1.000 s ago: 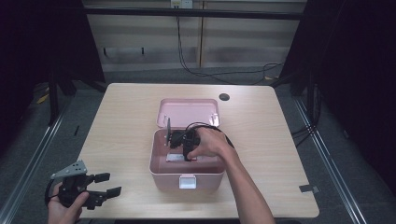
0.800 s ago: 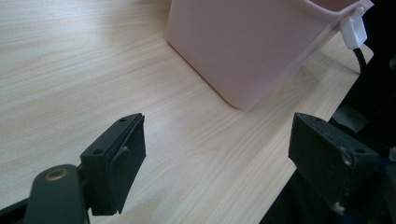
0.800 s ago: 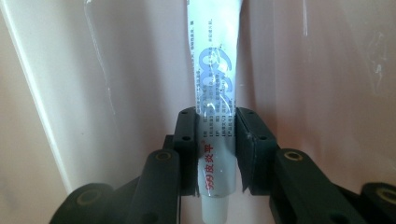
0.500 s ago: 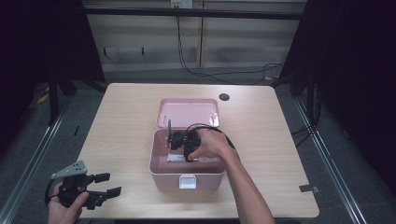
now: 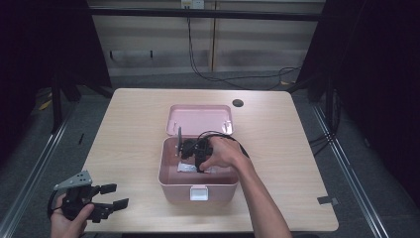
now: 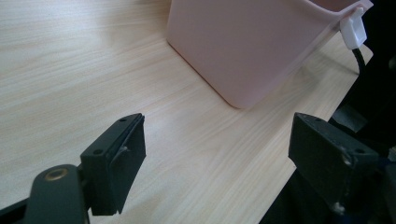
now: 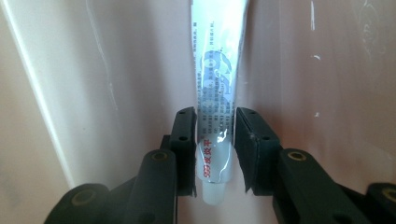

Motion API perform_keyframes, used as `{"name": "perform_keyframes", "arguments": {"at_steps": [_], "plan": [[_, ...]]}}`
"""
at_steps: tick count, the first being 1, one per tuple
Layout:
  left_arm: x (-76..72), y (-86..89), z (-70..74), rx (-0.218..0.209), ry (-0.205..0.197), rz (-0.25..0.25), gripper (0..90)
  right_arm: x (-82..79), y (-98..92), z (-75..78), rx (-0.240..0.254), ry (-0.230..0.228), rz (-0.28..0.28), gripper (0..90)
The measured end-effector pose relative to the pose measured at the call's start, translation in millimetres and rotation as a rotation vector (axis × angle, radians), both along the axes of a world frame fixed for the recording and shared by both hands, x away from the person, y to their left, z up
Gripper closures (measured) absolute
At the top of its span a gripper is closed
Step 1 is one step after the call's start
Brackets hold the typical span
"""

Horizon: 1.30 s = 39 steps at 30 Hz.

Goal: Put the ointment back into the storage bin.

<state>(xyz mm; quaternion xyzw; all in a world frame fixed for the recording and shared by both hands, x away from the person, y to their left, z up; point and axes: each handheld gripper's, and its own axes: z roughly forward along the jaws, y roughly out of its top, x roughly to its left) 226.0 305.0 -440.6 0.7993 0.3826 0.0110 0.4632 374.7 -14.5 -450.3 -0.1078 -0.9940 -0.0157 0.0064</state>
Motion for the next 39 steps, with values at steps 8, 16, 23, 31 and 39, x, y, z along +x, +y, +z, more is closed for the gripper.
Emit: {"name": "perform_keyframes", "arguments": {"at_steps": [8, 16, 23, 31, 39], "plan": [[-0.1, 0.0, 0.2, 0.0, 0.0, 0.0, 18.8, -1.3, -1.8, 5.5, 0.02, -0.003, 0.003, 67.6], [-0.2, -0.1, 0.3, 0.001, -0.001, 0.0, 18.8, -5.0, -5.7, 14.6, 0.037, 0.001, -0.007, 65.6], [-0.4, 0.2, 0.4, 0.001, 0.0, 0.002, 18.8, -7.4, -11.3, 21.7, 0.076, 0.007, -0.021, 63.1], [-0.6, 0.4, 0.6, -0.001, -0.002, 0.004, 18.8, -11.3, -17.1, 32.8, 0.12, 0.015, -0.036, 60.2], [-0.5, 0.4, 0.6, 0.0, -0.001, 0.002, 18.8, -15.9, -22.9, 44.1, 0.169, 0.03, -0.048, 56.6]]}}
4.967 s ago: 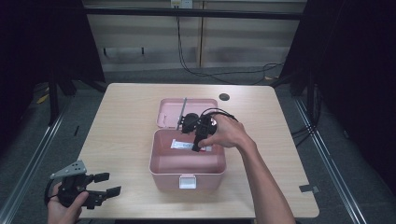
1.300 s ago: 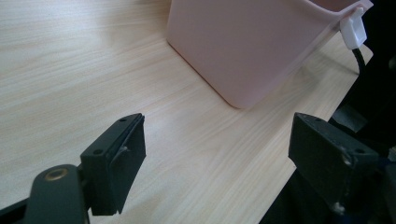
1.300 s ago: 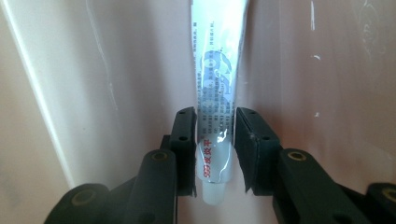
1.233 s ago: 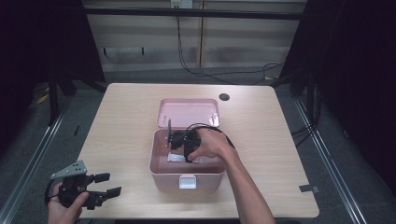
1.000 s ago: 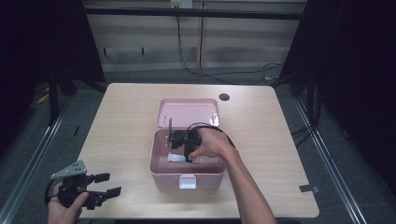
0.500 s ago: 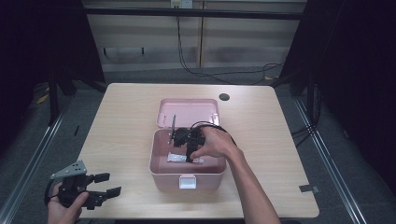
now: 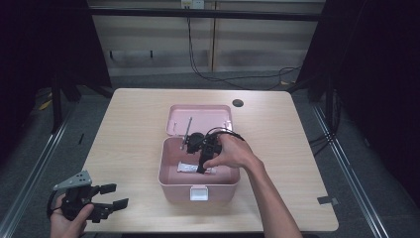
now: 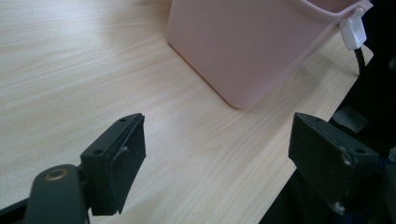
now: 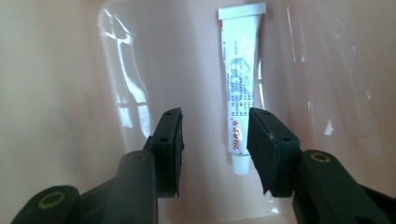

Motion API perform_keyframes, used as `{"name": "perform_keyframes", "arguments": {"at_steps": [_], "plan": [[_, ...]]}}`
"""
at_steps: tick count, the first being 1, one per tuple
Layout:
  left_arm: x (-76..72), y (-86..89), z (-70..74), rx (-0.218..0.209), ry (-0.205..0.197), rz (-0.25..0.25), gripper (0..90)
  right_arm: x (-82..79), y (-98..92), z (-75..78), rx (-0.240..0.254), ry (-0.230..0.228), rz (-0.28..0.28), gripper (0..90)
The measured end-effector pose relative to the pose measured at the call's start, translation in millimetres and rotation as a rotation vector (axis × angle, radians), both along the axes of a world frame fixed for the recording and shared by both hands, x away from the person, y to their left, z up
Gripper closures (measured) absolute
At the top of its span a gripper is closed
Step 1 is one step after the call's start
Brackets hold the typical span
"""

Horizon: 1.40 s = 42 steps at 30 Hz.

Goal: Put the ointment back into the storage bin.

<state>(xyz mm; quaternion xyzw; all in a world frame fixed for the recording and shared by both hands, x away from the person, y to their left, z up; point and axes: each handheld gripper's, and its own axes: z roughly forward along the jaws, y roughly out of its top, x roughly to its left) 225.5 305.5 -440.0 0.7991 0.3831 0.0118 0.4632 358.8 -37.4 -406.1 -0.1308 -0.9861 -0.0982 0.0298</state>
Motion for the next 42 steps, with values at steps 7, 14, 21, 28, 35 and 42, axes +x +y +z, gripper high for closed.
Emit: {"name": "perform_keyframes", "arguments": {"at_steps": [7, 14, 21, 28, 35, 42], "plan": [[-0.2, -0.1, 0.0, -0.001, -0.001, 0.003, 18.8, -5.2, -6.2, 13.1, 0.023, 0.008, -0.011, 53.7], [-0.1, -0.1, -0.1, 0.001, 0.0, 0.0, 18.8, -12.3, -17.8, 29.2, 0.082, -0.005, -0.028, 52.0], [0.0, -0.2, -0.2, 0.002, 0.0, 0.0, 18.8, -20.5, -34.0, 44.7, 0.15, -0.028, -0.069, 51.8], [-0.2, -0.5, -0.5, 0.003, 0.001, 0.003, 18.8, -30.3, -53.4, 54.7, 0.233, -0.046, -0.112, 52.2], [0.0, -1.1, -0.9, 0.001, 0.003, 0.0, 18.9, -38.8, -74.8, 60.4, 0.324, -0.067, -0.152, 53.8], [0.7, -0.7, -1.2, 0.007, 0.002, 0.003, 18.8, -46.1, -97.1, 67.9, 0.352, -0.085, -0.179, 53.7]]}}
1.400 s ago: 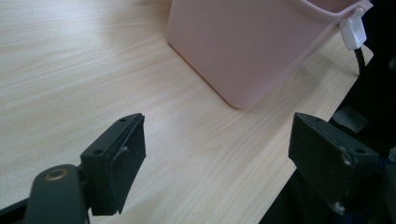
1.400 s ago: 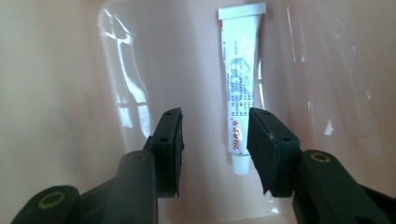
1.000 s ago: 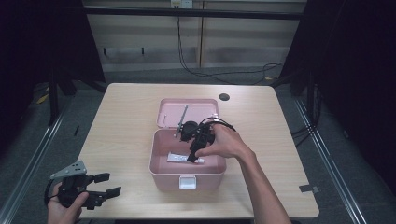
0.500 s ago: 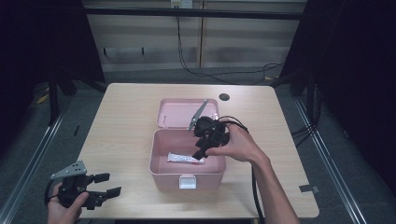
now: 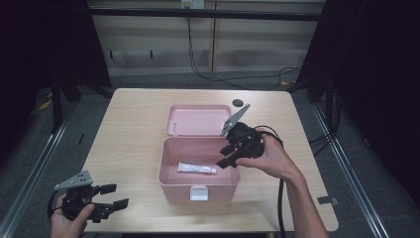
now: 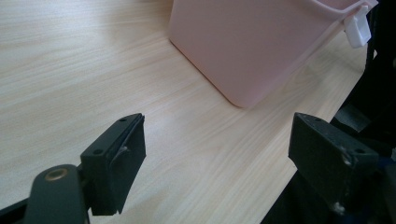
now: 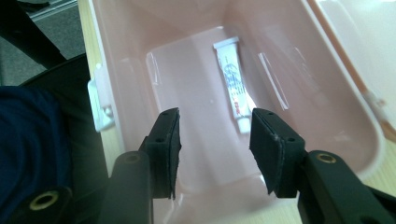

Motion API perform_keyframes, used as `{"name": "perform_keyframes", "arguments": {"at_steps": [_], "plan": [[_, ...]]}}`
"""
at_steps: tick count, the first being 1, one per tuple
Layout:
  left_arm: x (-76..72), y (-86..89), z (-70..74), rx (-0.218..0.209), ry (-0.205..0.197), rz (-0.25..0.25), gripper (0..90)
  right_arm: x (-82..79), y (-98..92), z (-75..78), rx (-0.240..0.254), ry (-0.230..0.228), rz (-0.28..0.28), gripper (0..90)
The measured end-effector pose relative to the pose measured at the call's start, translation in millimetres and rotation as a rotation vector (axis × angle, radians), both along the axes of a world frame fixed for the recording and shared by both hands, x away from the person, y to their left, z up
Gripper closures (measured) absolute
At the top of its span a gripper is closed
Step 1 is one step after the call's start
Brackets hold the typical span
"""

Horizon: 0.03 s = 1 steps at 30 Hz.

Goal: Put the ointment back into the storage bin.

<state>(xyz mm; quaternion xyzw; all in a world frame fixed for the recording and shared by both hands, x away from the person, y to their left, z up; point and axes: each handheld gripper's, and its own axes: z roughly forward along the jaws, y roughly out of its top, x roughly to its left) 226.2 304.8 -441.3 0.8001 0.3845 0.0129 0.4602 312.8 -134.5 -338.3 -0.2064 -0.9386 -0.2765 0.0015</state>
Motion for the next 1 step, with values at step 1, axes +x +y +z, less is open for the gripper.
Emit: {"name": "perform_keyframes", "arguments": {"at_steps": [1], "plan": [[0.0, 0.0, 0.0, 0.0, 0.0, 0.001, 18.8, -1.2, -2.4, 1.0, 0.003, -0.003, -0.005, 53.6]]}}
